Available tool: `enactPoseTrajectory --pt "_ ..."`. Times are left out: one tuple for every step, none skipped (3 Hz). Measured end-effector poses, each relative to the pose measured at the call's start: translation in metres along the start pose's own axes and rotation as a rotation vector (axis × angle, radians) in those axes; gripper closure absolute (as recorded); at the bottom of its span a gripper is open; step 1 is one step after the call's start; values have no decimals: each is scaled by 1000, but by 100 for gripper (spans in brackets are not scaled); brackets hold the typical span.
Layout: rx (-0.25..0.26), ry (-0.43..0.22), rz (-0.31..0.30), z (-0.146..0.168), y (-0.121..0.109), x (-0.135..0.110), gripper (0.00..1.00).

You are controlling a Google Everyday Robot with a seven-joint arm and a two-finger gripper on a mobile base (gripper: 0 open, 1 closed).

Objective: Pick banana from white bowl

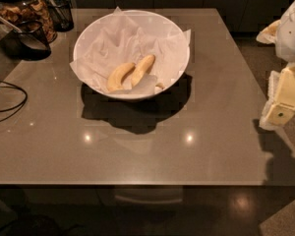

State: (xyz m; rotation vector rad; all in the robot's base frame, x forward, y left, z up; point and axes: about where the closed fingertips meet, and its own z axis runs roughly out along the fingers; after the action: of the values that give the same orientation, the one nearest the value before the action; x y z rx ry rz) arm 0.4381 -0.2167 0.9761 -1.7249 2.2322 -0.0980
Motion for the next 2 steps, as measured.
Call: enactPoseTrajectory --pt "0 0 0 0 0 0 0" --pt "20 35 8 -3 -2 -15 0"
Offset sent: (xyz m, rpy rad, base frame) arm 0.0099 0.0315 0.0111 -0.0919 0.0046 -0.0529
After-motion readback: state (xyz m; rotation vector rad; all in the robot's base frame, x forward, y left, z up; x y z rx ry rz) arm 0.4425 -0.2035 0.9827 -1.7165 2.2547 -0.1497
